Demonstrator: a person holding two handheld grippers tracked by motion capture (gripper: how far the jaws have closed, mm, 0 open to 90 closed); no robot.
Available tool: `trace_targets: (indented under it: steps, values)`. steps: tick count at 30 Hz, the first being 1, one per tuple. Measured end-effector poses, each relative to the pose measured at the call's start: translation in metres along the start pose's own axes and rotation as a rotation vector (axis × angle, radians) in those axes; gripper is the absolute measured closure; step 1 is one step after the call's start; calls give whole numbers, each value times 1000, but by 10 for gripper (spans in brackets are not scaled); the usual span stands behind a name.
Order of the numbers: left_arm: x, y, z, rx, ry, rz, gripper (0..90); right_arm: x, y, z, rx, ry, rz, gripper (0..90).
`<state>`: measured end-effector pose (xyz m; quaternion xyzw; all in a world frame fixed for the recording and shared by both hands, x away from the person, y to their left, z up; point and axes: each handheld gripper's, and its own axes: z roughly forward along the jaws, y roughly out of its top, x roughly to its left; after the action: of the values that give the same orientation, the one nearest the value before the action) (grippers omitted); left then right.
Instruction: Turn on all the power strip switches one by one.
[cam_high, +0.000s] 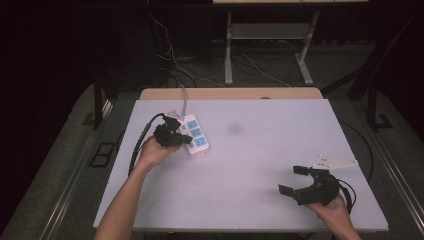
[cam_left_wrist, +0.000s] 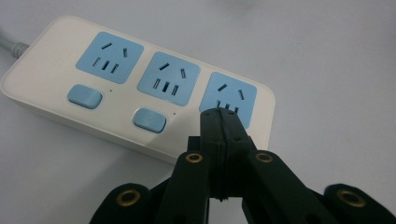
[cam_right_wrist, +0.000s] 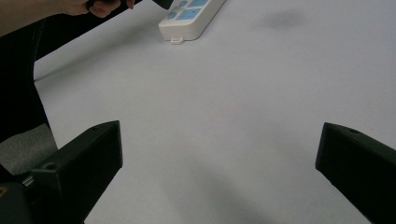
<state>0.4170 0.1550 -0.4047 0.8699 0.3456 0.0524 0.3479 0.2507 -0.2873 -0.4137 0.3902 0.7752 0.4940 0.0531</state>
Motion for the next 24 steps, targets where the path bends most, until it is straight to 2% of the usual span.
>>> trace_targets:
  steps: [9, 17, 24]
  values:
    - [-1, 0, 4, -1, -6, 1, 893, 0, 0, 0, -1, 0, 0, 5]
    - [2, -2, 7, -6, -11, -13, 893, 0, 0, -1, -2, -1, -1, 5]
    - [4, -4, 7, -17, -34, -32, 893, 0, 0, -1, -3, -2, 0, 5]
